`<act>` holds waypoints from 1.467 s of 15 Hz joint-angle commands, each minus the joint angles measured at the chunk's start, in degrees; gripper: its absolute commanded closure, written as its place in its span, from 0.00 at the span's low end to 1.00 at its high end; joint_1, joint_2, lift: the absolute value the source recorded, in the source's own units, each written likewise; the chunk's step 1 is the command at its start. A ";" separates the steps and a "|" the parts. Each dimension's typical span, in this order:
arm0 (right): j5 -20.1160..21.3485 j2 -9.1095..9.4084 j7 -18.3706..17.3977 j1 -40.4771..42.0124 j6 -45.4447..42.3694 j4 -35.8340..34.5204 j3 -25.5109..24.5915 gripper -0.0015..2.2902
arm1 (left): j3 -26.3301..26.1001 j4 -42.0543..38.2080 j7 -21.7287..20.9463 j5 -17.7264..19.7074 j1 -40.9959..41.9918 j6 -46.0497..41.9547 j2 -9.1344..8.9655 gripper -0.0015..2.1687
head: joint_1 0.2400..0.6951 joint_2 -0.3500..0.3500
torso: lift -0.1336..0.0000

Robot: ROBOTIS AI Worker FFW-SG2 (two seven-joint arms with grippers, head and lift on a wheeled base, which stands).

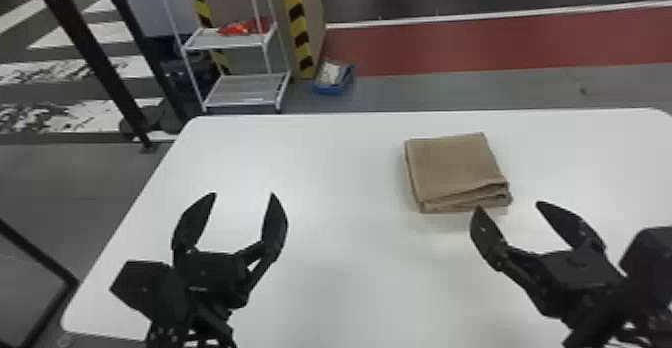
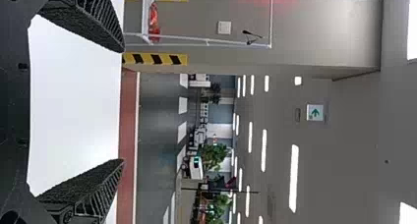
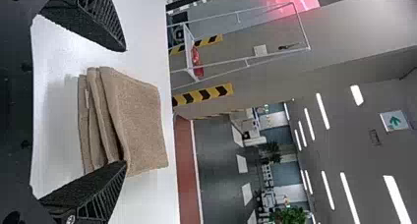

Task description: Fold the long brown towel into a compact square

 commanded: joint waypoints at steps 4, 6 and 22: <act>-0.02 -0.17 -0.60 3.75 -4.95 -1.90 -0.65 0.03 | -0.88 0.18 0.07 -0.42 0.00 0.17 0.07 0.04 | 1.00 0.76 | 0.11; -0.02 -0.25 -0.68 4.01 -5.12 -2.17 -0.74 0.03 | -0.88 0.00 0.16 -0.60 0.00 0.17 -0.02 0.04 | 1.00 0.74 | 0.11; -0.29 -0.25 -0.95 4.54 -7.76 -2.43 -0.57 0.03 | -0.70 -0.44 0.25 -0.68 0.44 1.05 0.07 0.04 | 1.00 0.73 | 0.11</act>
